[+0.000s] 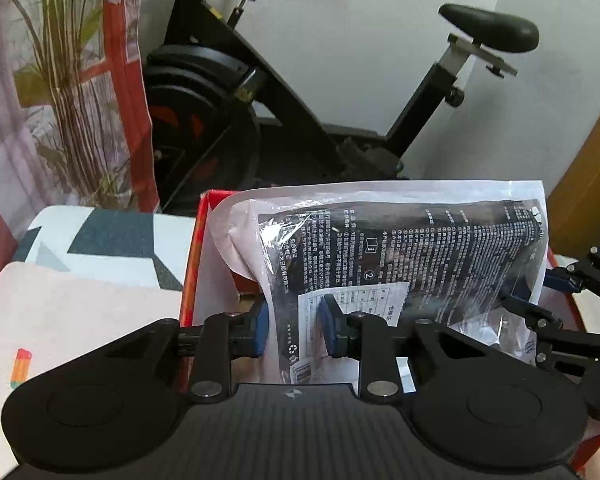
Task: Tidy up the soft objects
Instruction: 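Lower the packaged item into the red box and open the right gripper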
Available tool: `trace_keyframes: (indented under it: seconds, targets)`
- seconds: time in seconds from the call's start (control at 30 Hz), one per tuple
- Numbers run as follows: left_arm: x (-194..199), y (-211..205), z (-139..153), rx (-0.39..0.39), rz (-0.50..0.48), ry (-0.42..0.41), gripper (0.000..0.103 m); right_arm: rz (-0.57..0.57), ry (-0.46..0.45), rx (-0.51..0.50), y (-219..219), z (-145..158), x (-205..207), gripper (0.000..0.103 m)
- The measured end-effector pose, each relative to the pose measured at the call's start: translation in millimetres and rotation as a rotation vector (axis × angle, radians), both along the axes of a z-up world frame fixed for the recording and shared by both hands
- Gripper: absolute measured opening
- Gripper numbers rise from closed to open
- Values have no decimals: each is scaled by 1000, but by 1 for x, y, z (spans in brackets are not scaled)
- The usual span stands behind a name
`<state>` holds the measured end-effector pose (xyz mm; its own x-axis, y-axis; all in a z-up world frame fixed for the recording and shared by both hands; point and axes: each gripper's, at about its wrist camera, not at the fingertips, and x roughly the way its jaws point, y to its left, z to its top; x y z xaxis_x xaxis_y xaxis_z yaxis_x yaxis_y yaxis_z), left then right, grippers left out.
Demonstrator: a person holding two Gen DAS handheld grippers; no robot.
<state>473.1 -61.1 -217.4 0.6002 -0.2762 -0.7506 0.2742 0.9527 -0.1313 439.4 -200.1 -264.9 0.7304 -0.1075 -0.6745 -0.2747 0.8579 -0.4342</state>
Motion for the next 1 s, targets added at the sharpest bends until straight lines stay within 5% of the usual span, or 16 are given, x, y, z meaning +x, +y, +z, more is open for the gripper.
trace_keyframes:
  seconds: [0.33, 0.7, 1.0]
  targets:
    - [5, -9, -6, 81, -21, 10, 29, -9, 130, -15, 7, -7, 16, 24]
    - [4, -8, -5, 49, -34, 12, 32, -47, 218, -1, 5, -19, 22, 24]
    - [-8, -6, 4, 38, -32, -30, 44, -54, 141, 2, 6, 4, 3, 54]
